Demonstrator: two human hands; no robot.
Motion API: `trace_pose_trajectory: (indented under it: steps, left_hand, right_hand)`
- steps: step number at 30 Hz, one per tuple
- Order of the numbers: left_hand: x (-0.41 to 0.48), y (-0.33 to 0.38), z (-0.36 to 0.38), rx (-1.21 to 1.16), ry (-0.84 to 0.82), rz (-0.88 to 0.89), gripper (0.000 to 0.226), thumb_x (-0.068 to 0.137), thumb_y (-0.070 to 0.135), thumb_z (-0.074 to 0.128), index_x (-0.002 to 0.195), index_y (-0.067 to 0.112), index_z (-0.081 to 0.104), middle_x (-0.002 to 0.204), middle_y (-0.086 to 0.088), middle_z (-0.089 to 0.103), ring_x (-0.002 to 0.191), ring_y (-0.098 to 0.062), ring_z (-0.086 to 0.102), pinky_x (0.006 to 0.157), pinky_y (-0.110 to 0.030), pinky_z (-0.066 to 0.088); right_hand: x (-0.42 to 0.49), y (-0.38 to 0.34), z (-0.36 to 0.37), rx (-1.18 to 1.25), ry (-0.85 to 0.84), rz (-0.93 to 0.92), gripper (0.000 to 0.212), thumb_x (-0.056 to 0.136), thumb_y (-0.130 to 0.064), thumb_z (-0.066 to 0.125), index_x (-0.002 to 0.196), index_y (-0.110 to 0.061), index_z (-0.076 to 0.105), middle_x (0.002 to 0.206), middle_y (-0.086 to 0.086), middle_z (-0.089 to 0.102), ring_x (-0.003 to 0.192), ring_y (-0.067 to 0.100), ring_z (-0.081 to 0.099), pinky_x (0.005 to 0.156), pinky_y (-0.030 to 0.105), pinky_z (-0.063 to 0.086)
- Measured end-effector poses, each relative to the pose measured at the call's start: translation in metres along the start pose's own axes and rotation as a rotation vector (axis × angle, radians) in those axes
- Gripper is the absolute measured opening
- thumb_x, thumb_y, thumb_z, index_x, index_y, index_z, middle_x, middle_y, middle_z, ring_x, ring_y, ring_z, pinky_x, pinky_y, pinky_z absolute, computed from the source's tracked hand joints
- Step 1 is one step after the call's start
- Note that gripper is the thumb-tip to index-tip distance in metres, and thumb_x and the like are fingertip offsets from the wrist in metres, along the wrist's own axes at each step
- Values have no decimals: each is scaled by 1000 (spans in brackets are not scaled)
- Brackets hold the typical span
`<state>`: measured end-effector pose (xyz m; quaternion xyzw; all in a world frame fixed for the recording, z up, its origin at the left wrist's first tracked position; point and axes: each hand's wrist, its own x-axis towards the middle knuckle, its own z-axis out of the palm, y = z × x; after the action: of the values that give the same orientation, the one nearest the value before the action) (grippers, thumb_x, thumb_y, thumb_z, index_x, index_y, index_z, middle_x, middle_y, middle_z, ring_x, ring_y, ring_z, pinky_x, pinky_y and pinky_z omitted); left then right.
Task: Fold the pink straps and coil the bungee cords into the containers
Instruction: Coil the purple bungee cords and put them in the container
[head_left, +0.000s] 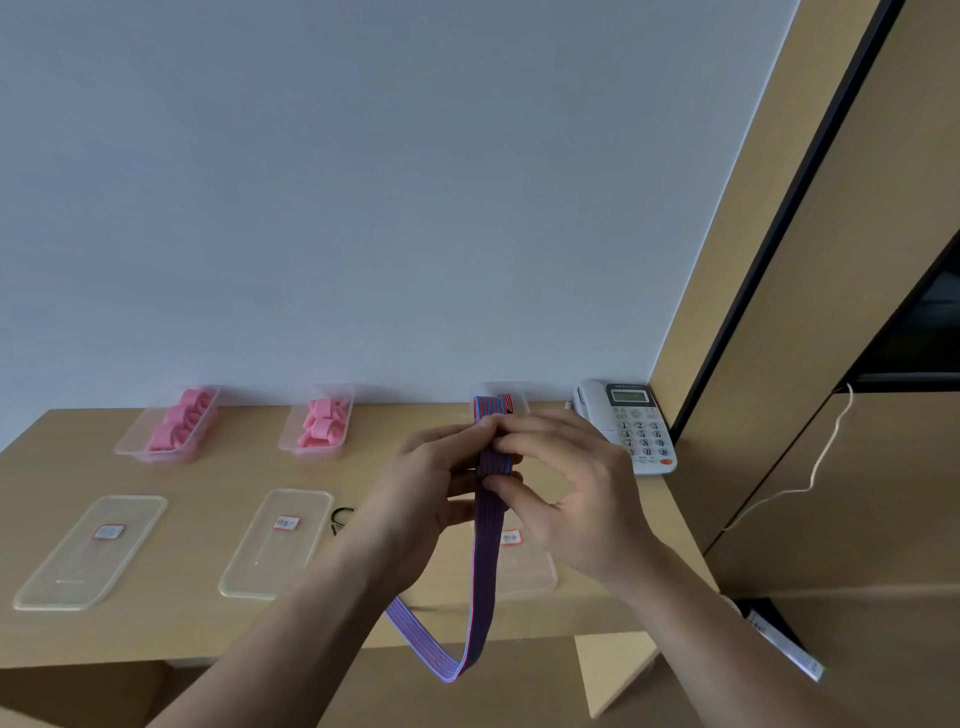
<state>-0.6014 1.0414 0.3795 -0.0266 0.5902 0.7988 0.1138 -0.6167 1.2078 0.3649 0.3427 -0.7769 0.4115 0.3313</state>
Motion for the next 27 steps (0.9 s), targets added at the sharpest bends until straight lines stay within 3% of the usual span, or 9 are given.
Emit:
trace_pose_trajectory:
  steps: [4,8,10,14,19,27]
  left_hand:
    - [0,0,-1,41,7,26,23,100,27,63,103,12,80,96,-12,75,88,-27,71,80,-45,61]
    - [-2,1,1,112,19,55,22,102,20,60,101,14,81,92,-11,76,87,-27,76,82,-48,62]
    - [-3,1,0,145,8,78,21,102,18,60,103,14,81,91,-10,77,87,-25,76,81,-46,62]
    - [-4,-2,-4,125,-15,102,21,93,23,69,104,10,80,90,-12,76,90,-26,76,78,-41,64]
    - [-4,-7,-2,45,-20,75,29,91,37,67,104,14,80,99,-12,78,92,-32,76,77,-39,62]
    - [-6,-12,4,-62,13,43,35,92,41,61,98,13,81,105,-17,78,87,-31,77,70,-43,64]
  right_hand:
    - [5,0,-6,34,7,100,29,70,-13,89,96,-8,77,116,1,72,108,17,67,92,37,53]
    - [21,-1,-11,242,-119,528,55,82,-10,80,133,-16,60,119,-1,69,110,10,65,92,35,53]
    - [28,1,-13,373,-220,654,53,84,-4,77,132,-17,60,114,2,72,107,13,68,97,42,53]
    - [31,3,-16,427,-186,653,45,79,1,80,117,-21,69,103,3,76,95,19,71,92,52,55]
    - [29,2,-10,413,-127,628,45,77,-7,80,118,-22,70,102,4,75,91,21,71,89,52,56]
    - [30,2,-10,433,-52,576,46,78,-1,81,109,-33,69,99,1,75,87,15,70,78,31,57]
